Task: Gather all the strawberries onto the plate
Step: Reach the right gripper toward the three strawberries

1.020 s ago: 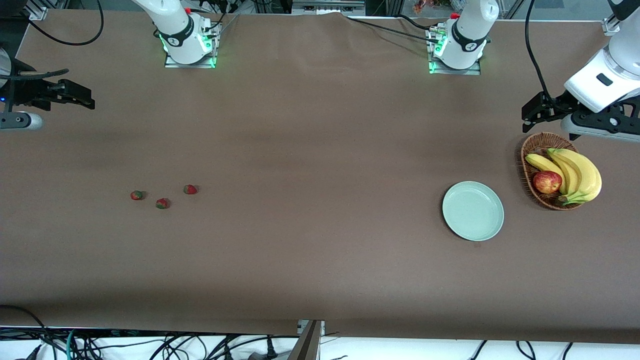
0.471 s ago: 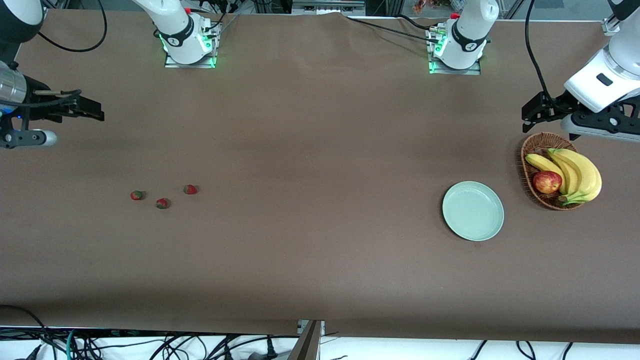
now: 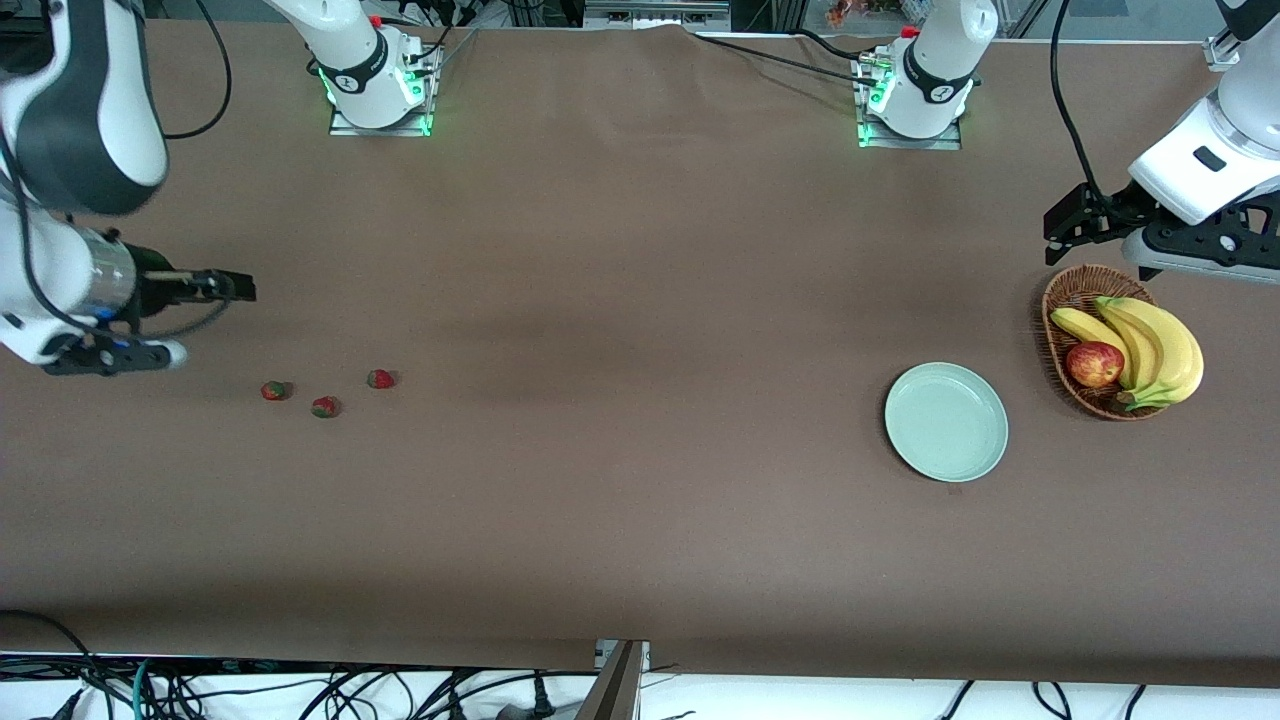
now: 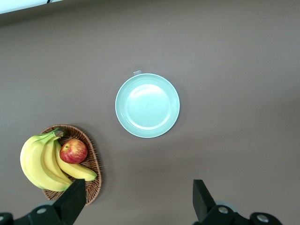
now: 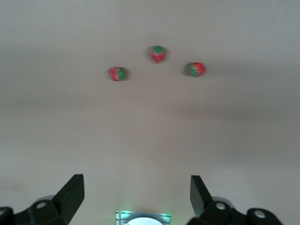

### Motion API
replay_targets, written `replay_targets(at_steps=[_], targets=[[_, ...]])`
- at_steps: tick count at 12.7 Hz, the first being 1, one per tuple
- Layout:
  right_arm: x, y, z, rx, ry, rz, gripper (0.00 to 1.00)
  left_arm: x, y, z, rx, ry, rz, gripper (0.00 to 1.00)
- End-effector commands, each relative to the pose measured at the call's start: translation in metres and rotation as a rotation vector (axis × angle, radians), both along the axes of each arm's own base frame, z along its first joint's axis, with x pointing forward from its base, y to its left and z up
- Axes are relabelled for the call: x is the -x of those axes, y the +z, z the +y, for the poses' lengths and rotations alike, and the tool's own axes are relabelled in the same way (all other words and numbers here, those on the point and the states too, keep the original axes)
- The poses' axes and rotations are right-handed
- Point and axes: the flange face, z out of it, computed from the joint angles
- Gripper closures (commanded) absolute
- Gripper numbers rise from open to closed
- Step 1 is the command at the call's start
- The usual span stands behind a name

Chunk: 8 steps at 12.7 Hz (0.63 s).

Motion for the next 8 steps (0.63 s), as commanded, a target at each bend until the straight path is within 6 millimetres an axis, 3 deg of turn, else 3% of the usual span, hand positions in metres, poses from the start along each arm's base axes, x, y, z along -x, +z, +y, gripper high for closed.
replay_targets(at_steps=[1, 3, 6, 8], targets=[[-0.014, -0.042, 0.012, -0.039, -0.009, 0.020, 0.00, -0.003, 0.005, -0.001, -0.017, 0.000, 0.002, 0.00], [-0.018, -0.102, 0.031, -0.030, 0.001, 0.008, 0.00, -0.003, 0.005, -0.001, -0.017, 0.000, 0.002, 0.00], [-0.008, -0.171, 0.055, -0.020, 0.032, -0.072, 0.00, -0.003, 0.005, -0.001, -0.017, 0.000, 0.002, 0.00], [0.002, -0.206, 0.055, -0.013, 0.034, -0.105, 0.00, -0.003, 0.005, -0.001, -0.017, 0.000, 0.003, 0.00]])
